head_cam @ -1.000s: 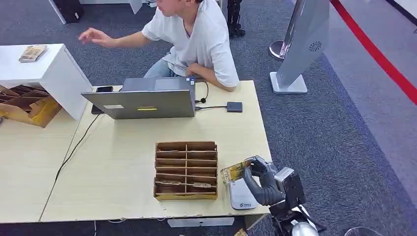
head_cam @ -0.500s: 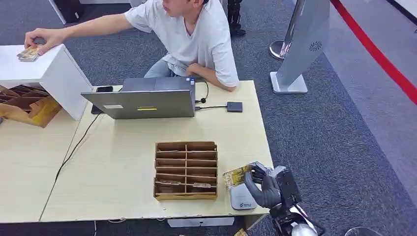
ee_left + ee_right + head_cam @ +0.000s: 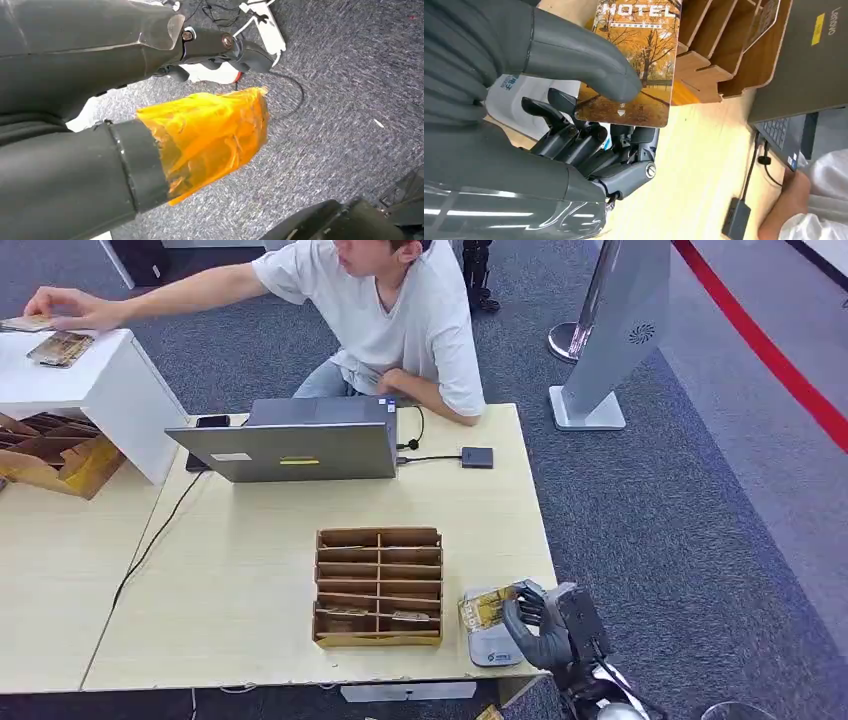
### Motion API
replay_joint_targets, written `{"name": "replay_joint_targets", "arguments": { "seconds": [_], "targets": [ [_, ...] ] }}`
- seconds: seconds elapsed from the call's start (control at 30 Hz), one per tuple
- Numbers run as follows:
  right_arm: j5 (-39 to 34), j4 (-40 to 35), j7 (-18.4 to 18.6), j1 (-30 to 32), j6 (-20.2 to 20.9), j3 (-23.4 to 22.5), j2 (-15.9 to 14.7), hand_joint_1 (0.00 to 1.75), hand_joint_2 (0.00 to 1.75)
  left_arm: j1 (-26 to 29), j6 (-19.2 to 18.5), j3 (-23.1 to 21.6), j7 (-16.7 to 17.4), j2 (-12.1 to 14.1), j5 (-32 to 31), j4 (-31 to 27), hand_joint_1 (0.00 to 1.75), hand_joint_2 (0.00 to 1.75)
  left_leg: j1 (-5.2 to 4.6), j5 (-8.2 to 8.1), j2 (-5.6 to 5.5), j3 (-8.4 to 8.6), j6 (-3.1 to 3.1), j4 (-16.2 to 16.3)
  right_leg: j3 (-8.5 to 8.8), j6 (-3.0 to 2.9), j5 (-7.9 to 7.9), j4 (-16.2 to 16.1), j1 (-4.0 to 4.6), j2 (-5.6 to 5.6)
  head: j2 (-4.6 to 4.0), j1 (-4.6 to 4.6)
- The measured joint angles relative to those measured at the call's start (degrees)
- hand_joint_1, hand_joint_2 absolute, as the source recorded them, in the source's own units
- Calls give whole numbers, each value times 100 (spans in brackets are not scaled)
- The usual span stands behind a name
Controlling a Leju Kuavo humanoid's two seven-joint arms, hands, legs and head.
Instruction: Pass the card to the sensor for recognition and then transmit it.
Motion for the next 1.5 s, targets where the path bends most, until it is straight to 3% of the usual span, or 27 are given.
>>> {"name": "replay_joint_targets", "arguments": {
  "seconds": [1.5],
  "targets": [
    [1018,-11,654,72,-656,101,-68,175,175,-1,0,-2,18,0,-22,0,0,0,0,0,0,0,0,0,0,0,0,0,0,0,0,0]
  ]
}}
